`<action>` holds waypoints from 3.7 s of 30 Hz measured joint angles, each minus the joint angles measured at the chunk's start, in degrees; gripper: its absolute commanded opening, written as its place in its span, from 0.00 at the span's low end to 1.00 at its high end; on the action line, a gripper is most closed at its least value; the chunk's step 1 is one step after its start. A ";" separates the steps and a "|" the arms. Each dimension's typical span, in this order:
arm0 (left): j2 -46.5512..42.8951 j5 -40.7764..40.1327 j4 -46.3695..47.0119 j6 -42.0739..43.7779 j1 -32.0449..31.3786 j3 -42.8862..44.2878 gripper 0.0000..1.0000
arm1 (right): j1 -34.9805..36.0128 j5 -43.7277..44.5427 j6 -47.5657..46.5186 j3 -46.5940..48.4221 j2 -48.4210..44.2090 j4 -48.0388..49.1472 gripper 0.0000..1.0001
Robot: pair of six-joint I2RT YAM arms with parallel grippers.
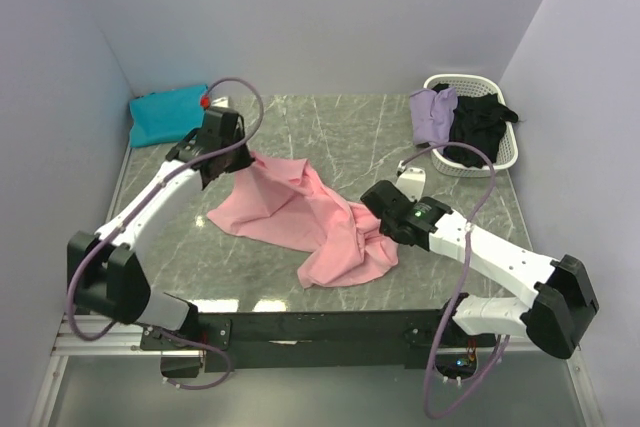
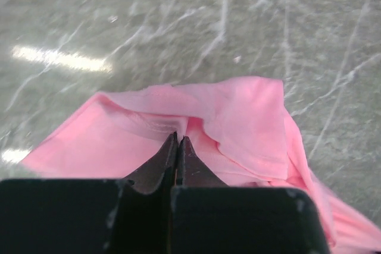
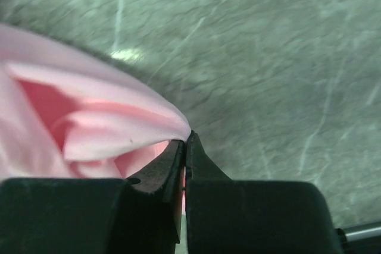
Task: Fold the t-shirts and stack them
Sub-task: Flatten the tshirt out
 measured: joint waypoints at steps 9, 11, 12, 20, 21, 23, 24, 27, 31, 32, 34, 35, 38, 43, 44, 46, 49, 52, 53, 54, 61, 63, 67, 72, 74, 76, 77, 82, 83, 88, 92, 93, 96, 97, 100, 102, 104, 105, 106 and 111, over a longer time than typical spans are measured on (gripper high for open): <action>-7.82 -5.88 -6.82 -3.41 4.24 -11.89 0.02 | -7.87 2.60 -5.18 1.01 4.94 1.60 0.00; -10.78 -6.86 -8.81 -4.26 5.31 -14.27 0.01 | -9.66 3.06 -6.25 1.55 4.94 2.21 0.00; -12.90 -6.99 -9.70 -4.52 6.01 -15.28 0.01 | -10.51 3.28 -6.91 1.81 4.94 2.56 0.00; -23.54 -11.23 -15.39 -4.63 12.11 -14.19 0.21 | -16.55 5.60 -10.54 2.38 6.01 5.64 0.28; -23.63 -11.80 -15.74 -4.48 12.31 -14.10 0.39 | -17.14 5.95 -11.10 2.40 6.80 6.12 0.33; -23.63 -12.72 -16.63 -4.04 12.76 -14.10 0.85 | -17.73 6.45 -11.72 2.64 8.33 6.47 0.41; -23.63 -12.83 -16.79 -3.69 13.07 -14.16 0.92 | -17.92 6.60 -11.96 2.89 9.14 6.49 0.44; -23.67 -12.35 -16.39 -3.04 13.94 -14.60 0.99 | -18.14 6.27 -12.98 3.19 9.53 7.23 0.75; -23.67 -9.88 -15.43 -2.84 14.08 -14.88 0.99 | -18.14 4.96 -14.36 3.21 6.05 7.65 0.76; -23.67 -9.22 -14.93 -2.75 14.08 -14.88 0.99 | -18.16 3.93 -14.62 3.21 4.15 7.65 0.76; -23.67 -7.52 -14.01 -2.71 14.08 -14.88 0.99 | -18.18 1.31 -15.08 3.21 -0.22 7.78 0.76; -23.67 -6.51 -13.49 -2.67 14.08 -14.88 0.99 | -18.21 -1.11 -15.17 3.21 -2.80 8.02 0.77; -23.80 -3.65 -12.04 -2.47 14.08 -15.26 1.00 | -18.25 -9.29 -14.64 2.19 -8.94 9.99 0.77; -24.87 -0.26 -10.82 -1.68 14.08 -17.64 1.00 | -17.75 -21.79 -11.82 -6.93 -14.23 15.21 0.78; -25.09 0.15 -10.80 -1.64 14.08 -18.01 0.99 | -17.57 -23.21 -11.34 -8.57 -14.16 15.37 0.78; -25.42 0.87 -10.78 -1.64 14.08 -18.49 0.99 | -17.18 -25.49 -10.43 -11.08 -13.92 15.65 0.78; -25.81 1.62 -10.73 -1.66 14.08 -18.64 0.99 | -17.00 -28.37 -9.57 -13.86 -13.99 17.86 0.78; -26.23 1.81 -10.73 -1.66 14.08 -18.67 0.99 | -16.85 -30.75 -8.92 -15.82 -13.92 20.52 0.79; -26.47 1.81 -10.71 -1.66 14.08 -18.67 1.00 | -16.83 -31.69 -8.63 -16.39 -13.68 21.70 0.78; -26.71 1.81 -10.73 -1.66 14.08 -18.67 0.99 | -16.83 -32.48 -8.46 -16.70 -13.11 22.69 0.78; -27.41 1.81 -10.75 -1.66 14.08 -18.67 0.99 | -15.65 -35.17 -7.39 -17.27 -6.54 27.82 0.74; -27.41 1.81 -10.75 -1.66 14.08 -18.67 0.99 | -15.23 -35.17 -7.21 -17.25 -4.57 28.61 0.69; -27.39 1.77 -10.75 -1.66 14.08 -18.67 0.99 | -14.27 -34.99 -7.23 -17.16 -2.05 28.87 0.00; -27.39 -0.17 -11.52 -1.64 14.08 -18.56 0.99 | -13.84 -34.23 -7.17 -17.03 -3.23 28.89 0.00; -27.43 -2.27 -12.59 -1.66 14.08 -18.16 0.99 | -13.84 -33.94 -7.45 -16.74 -4.98 28.63 0.00; -27.52 -4.39 -13.64 -1.70 14.08 -17.25 0.99 | -13.84 -33.27 -7.87 -15.80 -6.99 28.13 0.00; -27.61 -5.20 -13.97 -1.70 14.08 -16.74 1.00 | -13.84 -32.89 -8.28 -14.84 -7.93 27.67 0.00; -28.41 -9.90 -14.91 -1.73 14.08 -14.01 0.99 | -13.81 -31.23 -10.99 -8.17 -9.27 26.73 0.00; -28.52 -10.29 -14.84 -1.70 14.08 -13.68 0.99 | -13.81 -31.06 -11.50 -7.02 -9.05 26.69 0.00; -26.99 -6.69 -11.89 -0.74 14.08 -13.70 1.00 | -13.84 -29.49 -14.47 -1.25 -5.68 27.21 0.00; -19.45 1.70 -6.45 0.07 14.12 -14.38 0.99 | -13.92 -26.99 -17.29 3.74 -0.44 27.15 0.00; -16.09 4.02 -4.70 0.00 14.12 -14.38 0.99 | -13.97 -26.38 -18.03 5.51 1.36 27.12 0.00; -6.21 7.69 -0.85 -1.38 14.12 -14.34 1.00 | -14.08 -24.79 -20.02 10.34 6.19 27.17 0.00; -3.48 8.48 -0.17 -2.16 14.12 -14.27 0.99 | -14.12 -24.55 -20.55 11.50 7.41 27.21 0.00; 0.57 14.32 5.55 -4.79 14.32 -14.88 1.00 | -14.38 -24.44 -21.94 14.10 10.51 27.41 0.00; 0.35 18.88 12.50 -6.47 14.36 -16.31 0.99 | -14.49 -24.55 -22.56 14.36 11.54 27.58 0.00; 0.46 23.17 18.58 -7.96 14.29 -16.52 1.00 | -14.51 -24.68 -22.95 14.36 12.09 27.41 0.00; 0.66 24.85 21.03 -8.39 14.19 -16.52 0.99 | -14.51 -24.70 -23.12 14.36 12.31 27.36 0.00; 0.81 26.14 22.67 -8.63 14.10 -16.52 0.99 | -14.56 -24.74 -23.30 14.36 12.44 27.30 0.00; -0.11 25.57 20.76 -7.65 13.14 -16.52 1.00 | -14.93 -25.03 -23.71 14.36 12.81 27.28 0.00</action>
